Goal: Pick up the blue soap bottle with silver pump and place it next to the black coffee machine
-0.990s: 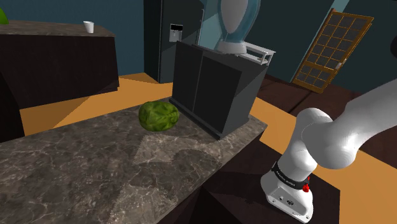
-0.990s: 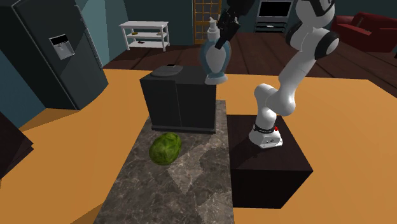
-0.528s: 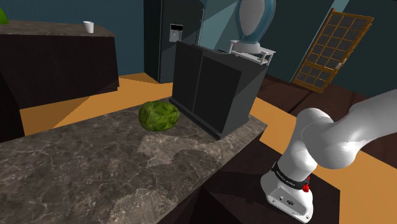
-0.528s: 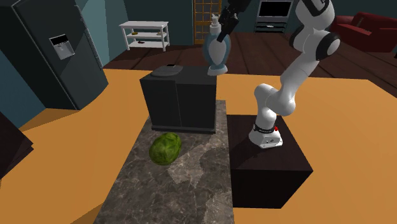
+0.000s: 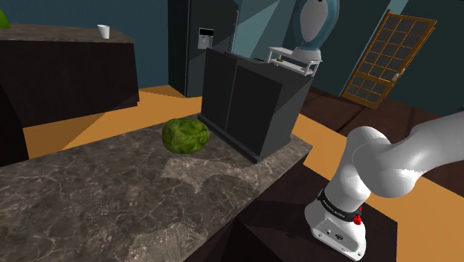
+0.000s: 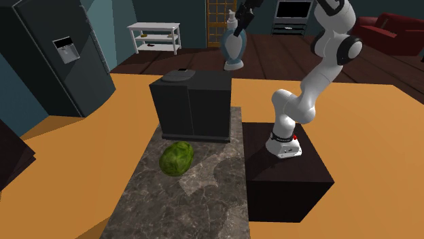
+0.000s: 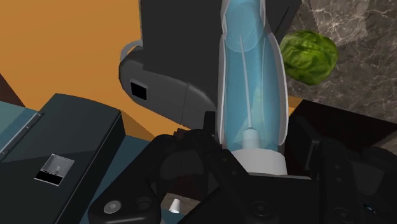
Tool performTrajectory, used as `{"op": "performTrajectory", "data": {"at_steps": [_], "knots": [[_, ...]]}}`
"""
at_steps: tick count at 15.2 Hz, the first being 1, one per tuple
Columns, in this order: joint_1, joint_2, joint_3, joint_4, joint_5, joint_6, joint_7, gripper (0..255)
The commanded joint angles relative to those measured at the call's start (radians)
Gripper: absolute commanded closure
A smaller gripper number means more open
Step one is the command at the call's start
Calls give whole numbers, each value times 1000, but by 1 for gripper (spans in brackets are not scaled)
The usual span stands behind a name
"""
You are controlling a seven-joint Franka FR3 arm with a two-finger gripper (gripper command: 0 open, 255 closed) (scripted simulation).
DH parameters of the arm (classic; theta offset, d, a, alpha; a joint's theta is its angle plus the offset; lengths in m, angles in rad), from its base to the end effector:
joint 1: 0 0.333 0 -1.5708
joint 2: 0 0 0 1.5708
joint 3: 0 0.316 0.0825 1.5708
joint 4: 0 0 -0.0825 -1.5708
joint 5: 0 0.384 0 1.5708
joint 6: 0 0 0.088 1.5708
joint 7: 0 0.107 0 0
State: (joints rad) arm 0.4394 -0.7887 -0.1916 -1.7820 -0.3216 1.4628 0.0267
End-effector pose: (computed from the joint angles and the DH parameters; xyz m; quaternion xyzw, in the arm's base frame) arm 0.2594 -0.0286 0.8306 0.9692 0.0661 0.2321 0.0481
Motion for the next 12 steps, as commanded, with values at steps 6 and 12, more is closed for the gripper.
{"op": "performTrajectory", "data": {"at_steps": [6,12], "knots": [[-5,-57,-139,11,-58,-17,-155,255],[5,-63,-268,81,-105,-36,-293,255]]}}
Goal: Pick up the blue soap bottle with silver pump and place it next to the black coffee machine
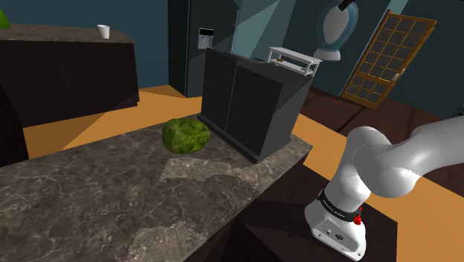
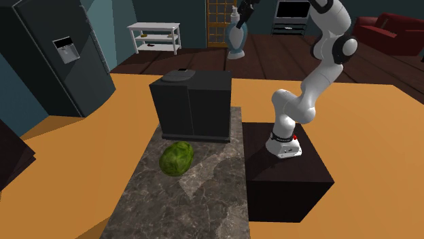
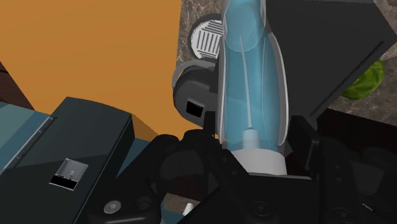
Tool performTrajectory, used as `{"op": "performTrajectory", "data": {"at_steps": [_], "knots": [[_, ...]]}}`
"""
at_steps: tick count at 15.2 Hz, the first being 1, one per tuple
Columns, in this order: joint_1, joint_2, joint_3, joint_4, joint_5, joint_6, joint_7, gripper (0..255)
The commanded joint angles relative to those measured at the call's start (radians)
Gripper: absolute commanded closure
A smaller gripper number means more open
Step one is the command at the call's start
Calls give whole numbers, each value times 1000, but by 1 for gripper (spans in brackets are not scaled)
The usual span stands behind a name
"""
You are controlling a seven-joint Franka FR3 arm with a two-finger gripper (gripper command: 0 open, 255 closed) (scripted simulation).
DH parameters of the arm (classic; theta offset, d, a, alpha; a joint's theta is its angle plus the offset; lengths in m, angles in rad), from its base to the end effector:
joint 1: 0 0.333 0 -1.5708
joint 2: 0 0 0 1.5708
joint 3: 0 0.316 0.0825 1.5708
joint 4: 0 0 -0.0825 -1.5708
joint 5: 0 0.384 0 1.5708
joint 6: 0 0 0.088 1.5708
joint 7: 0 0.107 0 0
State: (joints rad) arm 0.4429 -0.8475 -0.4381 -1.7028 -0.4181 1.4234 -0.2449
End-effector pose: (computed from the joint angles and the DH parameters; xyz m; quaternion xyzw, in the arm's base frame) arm 0.2342 -0.1863 0.8301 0.9692 0.0662 0.2322 0.0478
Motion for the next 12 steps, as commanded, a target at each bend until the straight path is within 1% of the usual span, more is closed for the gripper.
{"op": "performTrajectory", "data": {"at_steps": [1,5,9,12], "knots": [[6,-2,-44,18,-16,1,-45,255],[28,15,-139,94,-43,-13,-141,255],[66,44,-242,189,-64,-28,-236,255],[48,5,-235,115,-76,6,-224,255]]}}
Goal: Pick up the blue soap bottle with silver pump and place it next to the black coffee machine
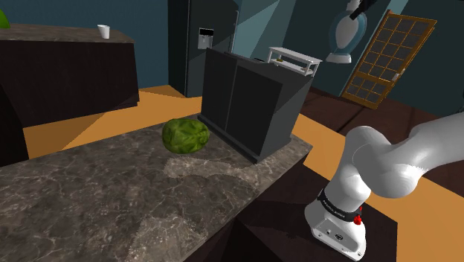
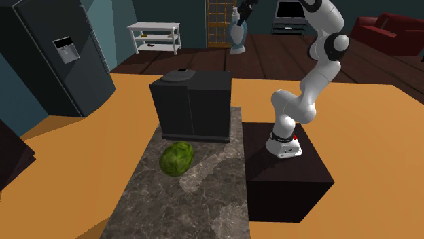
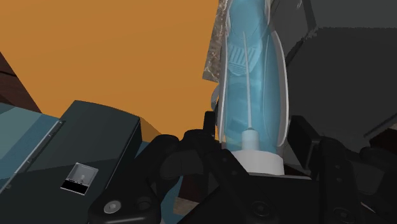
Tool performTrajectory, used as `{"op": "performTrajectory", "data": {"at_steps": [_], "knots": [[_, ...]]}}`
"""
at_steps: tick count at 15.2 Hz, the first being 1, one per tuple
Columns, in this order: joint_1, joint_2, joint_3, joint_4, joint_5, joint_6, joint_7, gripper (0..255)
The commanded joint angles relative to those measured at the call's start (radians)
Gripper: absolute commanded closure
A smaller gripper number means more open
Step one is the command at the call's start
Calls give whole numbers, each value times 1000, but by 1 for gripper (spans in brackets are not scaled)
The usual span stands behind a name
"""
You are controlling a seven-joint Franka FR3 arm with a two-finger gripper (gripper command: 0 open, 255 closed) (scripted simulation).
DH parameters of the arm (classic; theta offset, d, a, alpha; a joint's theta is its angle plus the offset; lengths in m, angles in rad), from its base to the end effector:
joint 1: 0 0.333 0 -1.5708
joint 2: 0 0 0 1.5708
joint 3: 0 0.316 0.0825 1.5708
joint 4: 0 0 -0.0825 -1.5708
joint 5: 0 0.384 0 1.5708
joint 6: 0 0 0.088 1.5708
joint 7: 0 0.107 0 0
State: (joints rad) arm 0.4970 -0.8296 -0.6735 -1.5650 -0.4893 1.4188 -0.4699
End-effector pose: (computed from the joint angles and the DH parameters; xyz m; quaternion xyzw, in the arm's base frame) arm 0.2173 -0.3132 0.8170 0.9693 0.0667 0.2320 0.0479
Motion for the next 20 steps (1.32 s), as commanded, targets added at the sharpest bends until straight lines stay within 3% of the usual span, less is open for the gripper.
{"op": "performTrajectory", "data": {"at_steps": [1,20], "knots": [[-12,-26,2,-46,-9,21,4,255],[-103,-218,-20,-427,-86,210,48,255]]}}
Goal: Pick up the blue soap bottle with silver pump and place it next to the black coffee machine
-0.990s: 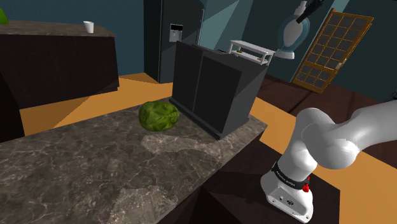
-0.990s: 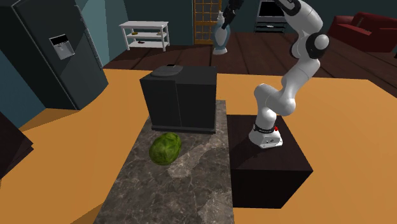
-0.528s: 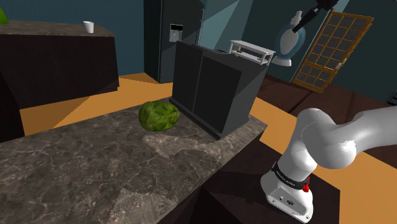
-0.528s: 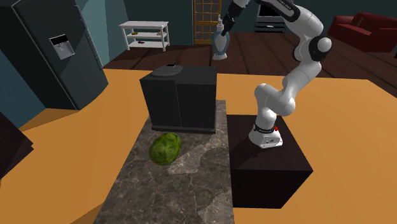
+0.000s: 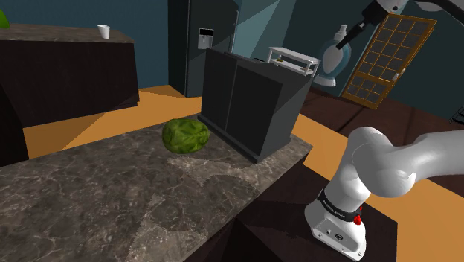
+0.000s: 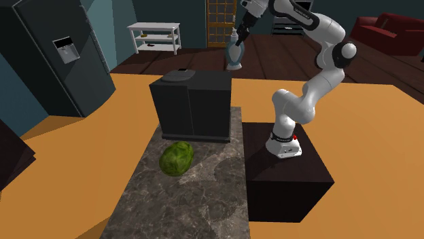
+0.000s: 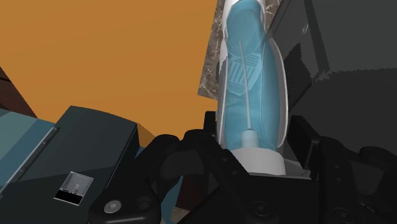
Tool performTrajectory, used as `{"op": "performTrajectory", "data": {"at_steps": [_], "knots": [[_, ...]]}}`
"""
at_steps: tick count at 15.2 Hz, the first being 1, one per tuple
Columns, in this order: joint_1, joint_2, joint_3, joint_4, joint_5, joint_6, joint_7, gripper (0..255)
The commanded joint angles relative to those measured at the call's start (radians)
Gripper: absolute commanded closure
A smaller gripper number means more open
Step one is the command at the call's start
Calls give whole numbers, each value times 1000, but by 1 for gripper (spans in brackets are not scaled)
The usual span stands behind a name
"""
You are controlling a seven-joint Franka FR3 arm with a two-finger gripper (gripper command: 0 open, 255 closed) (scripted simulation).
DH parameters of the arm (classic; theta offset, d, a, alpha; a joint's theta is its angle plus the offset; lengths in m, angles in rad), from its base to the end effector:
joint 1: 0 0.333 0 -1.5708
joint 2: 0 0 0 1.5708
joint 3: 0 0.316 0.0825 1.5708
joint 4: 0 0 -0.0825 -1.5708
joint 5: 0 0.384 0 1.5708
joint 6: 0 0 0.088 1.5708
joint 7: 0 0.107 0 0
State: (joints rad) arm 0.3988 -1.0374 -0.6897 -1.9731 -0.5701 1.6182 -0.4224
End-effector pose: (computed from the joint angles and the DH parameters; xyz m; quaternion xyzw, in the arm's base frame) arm 0.2168 -0.3140 0.7118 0.9693 0.0669 0.2317 0.0480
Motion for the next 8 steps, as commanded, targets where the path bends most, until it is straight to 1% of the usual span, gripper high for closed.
{"op": "performTrajectory", "data": {"at_steps": [1,8], "knots": [[-9,-18,-7,-36,-10,20,2,255],[-38,-72,-34,-151,-44,83,12,255]]}}
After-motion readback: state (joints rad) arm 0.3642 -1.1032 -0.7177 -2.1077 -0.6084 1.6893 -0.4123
